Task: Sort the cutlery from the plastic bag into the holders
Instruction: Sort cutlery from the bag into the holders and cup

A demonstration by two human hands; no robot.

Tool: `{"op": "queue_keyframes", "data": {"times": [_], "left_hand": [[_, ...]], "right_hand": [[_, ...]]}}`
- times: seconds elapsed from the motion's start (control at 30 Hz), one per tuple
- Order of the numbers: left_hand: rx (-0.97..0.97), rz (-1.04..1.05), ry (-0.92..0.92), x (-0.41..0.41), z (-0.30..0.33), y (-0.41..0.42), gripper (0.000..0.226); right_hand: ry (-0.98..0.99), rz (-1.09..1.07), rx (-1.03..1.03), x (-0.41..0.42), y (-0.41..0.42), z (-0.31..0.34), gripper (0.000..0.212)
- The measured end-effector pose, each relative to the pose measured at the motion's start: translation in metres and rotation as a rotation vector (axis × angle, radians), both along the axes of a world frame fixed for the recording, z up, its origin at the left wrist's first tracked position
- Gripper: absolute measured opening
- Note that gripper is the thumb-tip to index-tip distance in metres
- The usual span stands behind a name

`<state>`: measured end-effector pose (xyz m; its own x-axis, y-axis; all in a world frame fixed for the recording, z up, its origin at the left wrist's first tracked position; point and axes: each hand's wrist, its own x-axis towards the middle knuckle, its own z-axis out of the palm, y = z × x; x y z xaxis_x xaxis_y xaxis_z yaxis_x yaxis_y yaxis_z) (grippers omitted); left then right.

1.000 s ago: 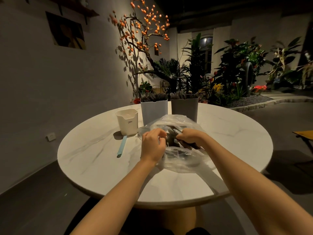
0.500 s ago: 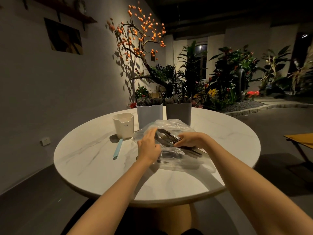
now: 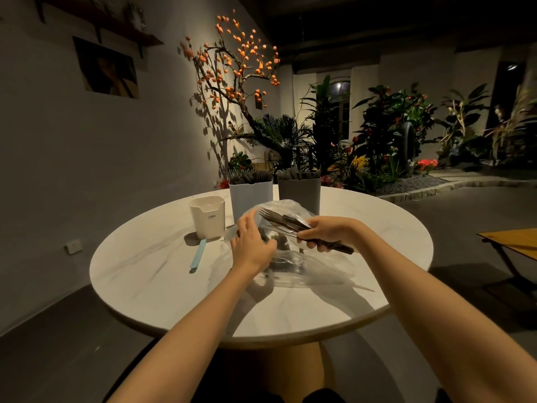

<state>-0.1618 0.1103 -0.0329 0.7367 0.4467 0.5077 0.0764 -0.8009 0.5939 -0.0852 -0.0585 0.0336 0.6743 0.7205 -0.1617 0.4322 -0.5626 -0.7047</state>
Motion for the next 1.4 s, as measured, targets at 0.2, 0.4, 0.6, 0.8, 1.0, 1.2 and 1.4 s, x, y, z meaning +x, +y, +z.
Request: {"op": "queue_keyframes", "data": {"times": [0.2, 0.4, 0.6, 0.8, 1.0, 1.2, 1.4], "left_hand": [[-0.118, 0.084, -0.210, 0.002, 0.016, -0.003, 0.042], [-0.025, 0.023, -0.263, 0.019, 0.031, 0.002, 0.040], [0.031, -0.065, -0.294, 0.032, 0.035, -0.002, 0.041], [-0.017, -0.077, -0.221, 0.049, 0.035, 0.001, 0.047], [0.200, -0.111, -0.001, 0.066, 0.040, 0.002, 0.020], [0.299, -0.271, 0.321, 0.084, 0.035, 0.008, 0.026], [0.081, -0.294, 0.400, 0.101, 0.024, 0.020, 0.027]], "right_hand": [[0.030, 0.120, 0.051, -0.002, -0.007, -0.004, 0.014], [0.038, 0.089, 0.247, 0.001, 0.000, -0.003, 0.016], [0.049, 0.027, 0.369, 0.018, 0.009, 0.002, 0.017], [-0.086, -0.154, 0.436, 0.035, 0.023, 0.001, 0.020], [-0.024, -0.183, 0.422, 0.053, 0.031, 0.000, 0.022], [0.041, -0.136, 0.454, 0.067, 0.040, -0.004, 0.027], [0.246, -0.056, 0.550, 0.079, 0.049, -0.004, 0.028]]}}
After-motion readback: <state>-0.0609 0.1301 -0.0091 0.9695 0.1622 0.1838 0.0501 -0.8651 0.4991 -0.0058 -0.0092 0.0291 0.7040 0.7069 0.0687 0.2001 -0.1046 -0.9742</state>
